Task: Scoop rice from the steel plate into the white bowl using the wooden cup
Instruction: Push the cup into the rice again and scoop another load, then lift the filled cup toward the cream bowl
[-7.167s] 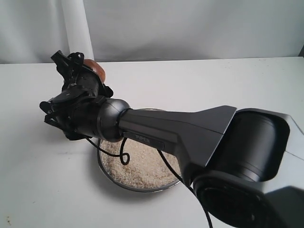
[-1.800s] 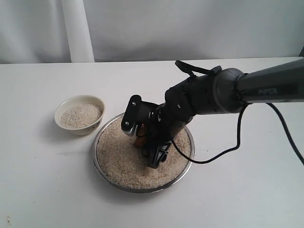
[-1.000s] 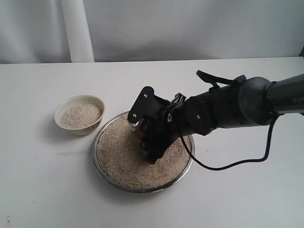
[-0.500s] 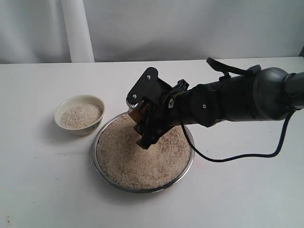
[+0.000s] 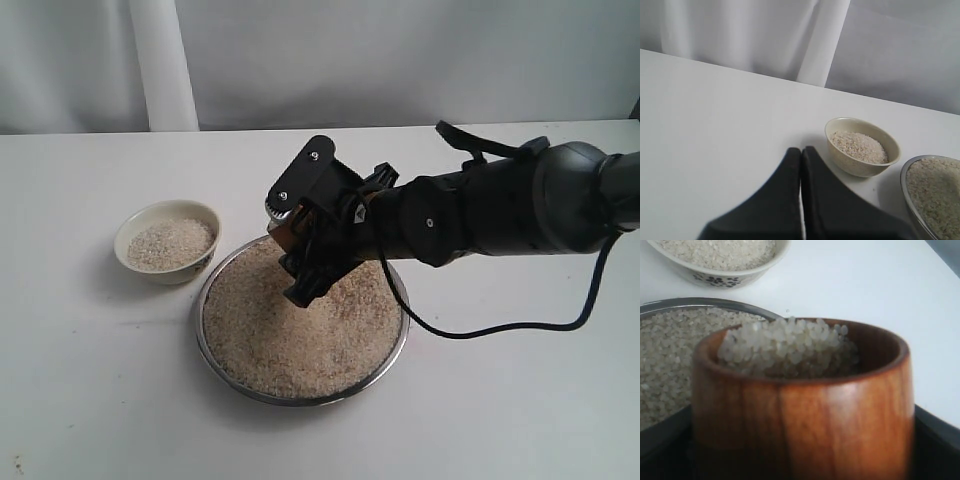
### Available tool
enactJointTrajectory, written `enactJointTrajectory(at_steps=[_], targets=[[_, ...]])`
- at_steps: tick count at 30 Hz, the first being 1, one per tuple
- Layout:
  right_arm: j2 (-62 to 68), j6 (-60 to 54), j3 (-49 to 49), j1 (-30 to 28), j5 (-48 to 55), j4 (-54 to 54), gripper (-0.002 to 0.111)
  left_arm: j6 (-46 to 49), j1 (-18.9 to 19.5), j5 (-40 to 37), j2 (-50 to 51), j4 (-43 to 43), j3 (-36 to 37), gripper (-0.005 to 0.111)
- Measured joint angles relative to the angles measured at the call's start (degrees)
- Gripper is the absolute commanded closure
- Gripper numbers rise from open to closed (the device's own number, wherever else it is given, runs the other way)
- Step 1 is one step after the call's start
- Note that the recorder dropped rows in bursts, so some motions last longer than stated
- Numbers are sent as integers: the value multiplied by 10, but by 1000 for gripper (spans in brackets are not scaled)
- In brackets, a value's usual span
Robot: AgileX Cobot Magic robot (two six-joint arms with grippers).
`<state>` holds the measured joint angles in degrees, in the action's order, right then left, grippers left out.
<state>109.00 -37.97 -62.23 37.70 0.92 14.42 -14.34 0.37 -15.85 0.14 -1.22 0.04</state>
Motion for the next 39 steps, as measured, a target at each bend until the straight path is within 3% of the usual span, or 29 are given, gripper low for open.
enactJointTrajectory(at_steps=[11, 17, 31, 36, 39], targets=[[-1, 0, -1, 0, -2, 1, 108, 0, 0, 0, 0, 0, 0, 107], [-1, 0, -49, 0, 32, 3, 108, 0, 0, 1, 0, 0, 0, 107], [14, -2, -281, 17, 199, 4, 108, 0, 0, 1, 0, 0, 0, 107], [104, -2, -389, 17, 267, 1, 108, 0, 0, 1, 0, 0, 0, 107], [156, 19, -451, 29, 302, -58, 108, 0, 0, 1, 0, 0, 0, 107]])
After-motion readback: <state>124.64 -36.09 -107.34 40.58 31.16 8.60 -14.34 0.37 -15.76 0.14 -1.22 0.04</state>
